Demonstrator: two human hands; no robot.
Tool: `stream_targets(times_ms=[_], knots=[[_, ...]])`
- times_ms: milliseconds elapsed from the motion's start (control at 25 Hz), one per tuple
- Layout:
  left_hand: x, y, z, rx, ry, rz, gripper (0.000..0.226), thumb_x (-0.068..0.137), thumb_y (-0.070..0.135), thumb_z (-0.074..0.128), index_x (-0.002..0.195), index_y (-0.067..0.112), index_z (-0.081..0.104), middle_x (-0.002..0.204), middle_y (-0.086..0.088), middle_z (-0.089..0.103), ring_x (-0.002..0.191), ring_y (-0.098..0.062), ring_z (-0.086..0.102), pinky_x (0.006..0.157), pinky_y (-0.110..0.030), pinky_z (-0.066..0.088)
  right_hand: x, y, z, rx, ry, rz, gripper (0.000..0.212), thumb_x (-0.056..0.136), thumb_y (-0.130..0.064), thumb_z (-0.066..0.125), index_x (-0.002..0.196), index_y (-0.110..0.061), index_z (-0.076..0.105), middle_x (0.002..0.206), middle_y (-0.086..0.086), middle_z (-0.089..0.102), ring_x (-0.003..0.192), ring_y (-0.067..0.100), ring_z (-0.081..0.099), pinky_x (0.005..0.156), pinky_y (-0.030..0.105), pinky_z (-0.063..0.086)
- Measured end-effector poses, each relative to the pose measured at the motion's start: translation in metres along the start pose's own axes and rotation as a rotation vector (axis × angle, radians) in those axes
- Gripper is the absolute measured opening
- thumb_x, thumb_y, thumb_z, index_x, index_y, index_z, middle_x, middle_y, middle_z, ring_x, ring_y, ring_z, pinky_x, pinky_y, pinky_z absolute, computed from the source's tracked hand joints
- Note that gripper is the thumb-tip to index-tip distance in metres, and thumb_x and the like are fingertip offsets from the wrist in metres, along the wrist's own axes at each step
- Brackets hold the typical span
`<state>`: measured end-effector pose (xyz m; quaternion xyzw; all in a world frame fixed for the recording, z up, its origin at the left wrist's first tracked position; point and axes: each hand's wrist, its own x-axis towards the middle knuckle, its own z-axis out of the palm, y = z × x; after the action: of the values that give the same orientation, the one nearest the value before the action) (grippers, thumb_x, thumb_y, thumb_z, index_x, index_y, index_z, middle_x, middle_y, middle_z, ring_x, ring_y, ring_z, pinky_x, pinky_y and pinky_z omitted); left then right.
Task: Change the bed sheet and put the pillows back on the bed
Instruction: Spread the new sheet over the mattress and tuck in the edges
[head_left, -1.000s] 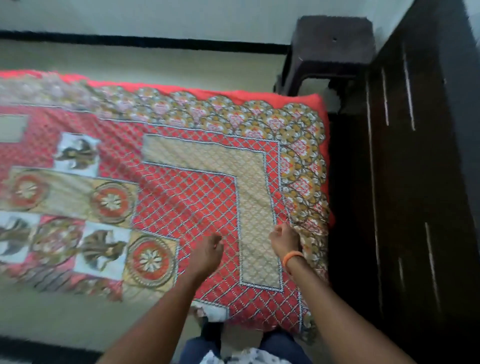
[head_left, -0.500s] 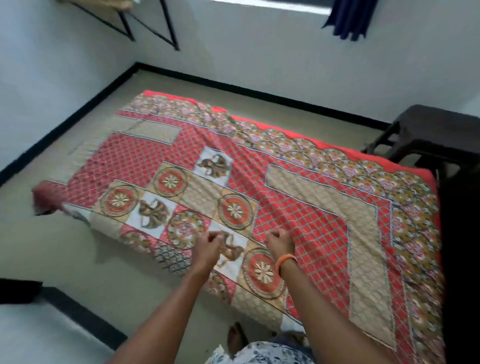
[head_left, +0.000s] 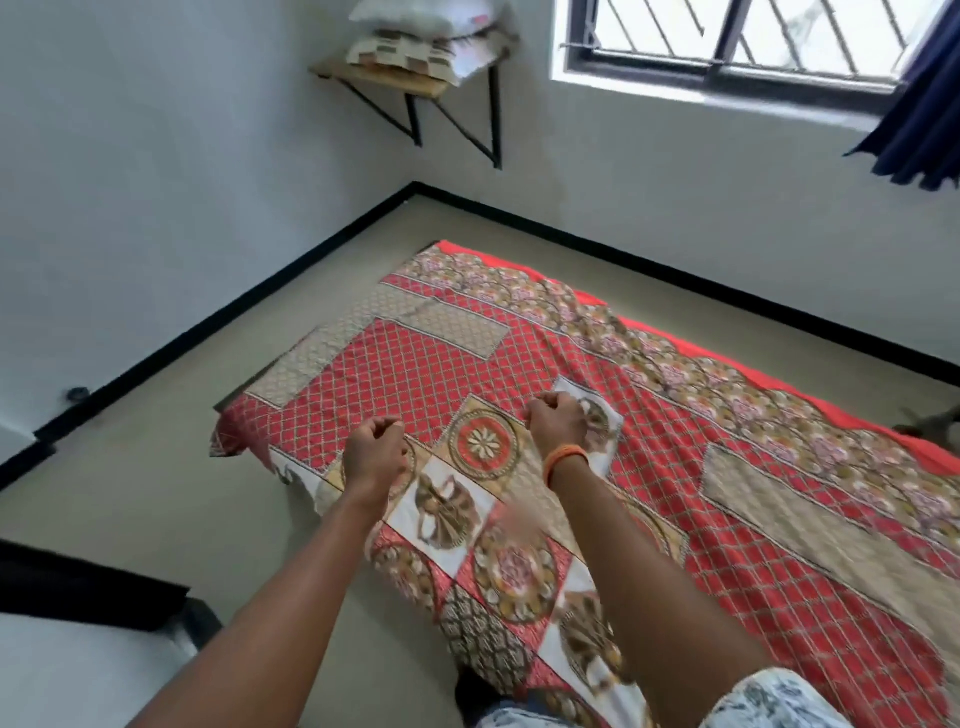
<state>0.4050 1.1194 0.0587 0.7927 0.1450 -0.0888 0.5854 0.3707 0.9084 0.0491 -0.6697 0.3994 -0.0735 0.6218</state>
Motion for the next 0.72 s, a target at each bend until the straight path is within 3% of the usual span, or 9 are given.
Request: stream_targets(times_ms=[200, 360, 480, 720], knots=[[0.117, 0.048, -0.066, -0.019, 0.071, 0.021, 0.008, 0.097, 0.016, 0.057, 0.09, 0.016, 0.06, 0.077, -0.007, 0.061, 0.06, -0.015, 0.056, 0.045, -0.023, 0.047, 0.058, -0.087, 0.125, -0.003, -0.027, -0.032, 0.015, 0.09, -0.008, 0.054, 0.094, -0.001, 0.067, 0.092, 0.019, 0.071, 0.075, 0.023, 0.062, 0.068, 0.039, 0.055], [0.208, 0.086, -0.125, -0.095, 0.163, 0.027, 0.01, 0.097, 0.016, 0.058, 0.089, 0.019, 0.061, 0.078, -0.006, 0.062, 0.069, -0.02, 0.059, 0.065, -0.039, 0.053, 0.083, -0.153, 0.235, -0.007, -0.121, -0.114, 0.01, 0.092, -0.011, 0.055, 0.087, -0.015, 0.063, 0.091, 0.01, 0.07, 0.086, 0.024, 0.066, 0.07, 0.036, 0.055], [0.268, 0.091, -0.162, -0.128, 0.201, 0.009, 0.009, 0.098, 0.017, 0.057, 0.09, 0.021, 0.061, 0.084, -0.005, 0.064, 0.071, -0.017, 0.061, 0.059, -0.03, 0.054, 0.099, -0.176, 0.308, -0.014, -0.123, -0.145, 0.011, 0.091, -0.012, 0.056, 0.093, -0.01, 0.066, 0.089, 0.009, 0.071, 0.085, 0.022, 0.067, 0.065, 0.029, 0.05], [0.42, 0.097, -0.255, -0.193, 0.164, 0.022, 0.009, 0.097, 0.019, 0.057, 0.101, 0.014, 0.063, 0.09, -0.003, 0.063, 0.073, -0.016, 0.06, 0.055, -0.025, 0.05, 0.124, -0.217, 0.492, 0.036, -0.09, -0.143, 0.017, 0.087, -0.01, 0.055, 0.096, -0.005, 0.069, 0.087, 0.01, 0.072, 0.086, 0.025, 0.067, 0.072, 0.034, 0.052]])
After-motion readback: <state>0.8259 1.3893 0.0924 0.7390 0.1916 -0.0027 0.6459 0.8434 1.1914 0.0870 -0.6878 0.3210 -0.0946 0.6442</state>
